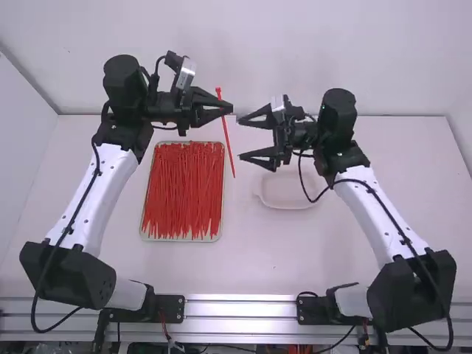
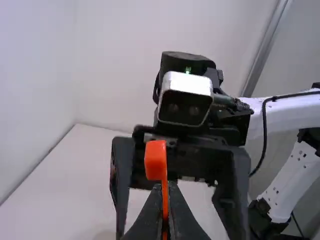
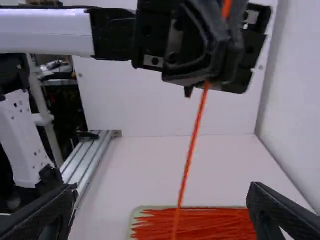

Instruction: Fasten the cable tie

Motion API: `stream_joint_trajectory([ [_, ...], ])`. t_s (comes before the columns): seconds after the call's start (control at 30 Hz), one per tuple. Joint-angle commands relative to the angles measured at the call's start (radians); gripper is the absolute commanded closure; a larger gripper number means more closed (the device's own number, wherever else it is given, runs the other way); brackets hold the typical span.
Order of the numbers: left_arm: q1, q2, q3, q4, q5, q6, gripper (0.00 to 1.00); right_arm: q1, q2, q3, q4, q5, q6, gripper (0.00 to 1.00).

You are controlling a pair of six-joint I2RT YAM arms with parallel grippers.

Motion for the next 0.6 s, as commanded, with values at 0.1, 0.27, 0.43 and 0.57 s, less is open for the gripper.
stream_joint_trajectory([
  [0.1,-0.027,-0.014,0.020,0.007,0.021,-0.003,0.98,0.053,-0.004,0.000,0.052,0.056,0.008,0.16],
  [0.27,-0.026,-0.014,0.020,0.008,0.021,0.000,0.98,0.059,-0.004,0.000,0.174,0.049,0.096,0.40],
  [0.43,-0.025,-0.014,0.020,0.008,0.021,-0.003,0.98,0.056,-0.004,0.000,0.259,0.057,0.176,0.55],
  [0.57,-0.037,-0.014,0.020,0.020,0.021,0.000,0.98,0.068,-0.004,0.000,0.265,0.104,0.191,0.53],
])
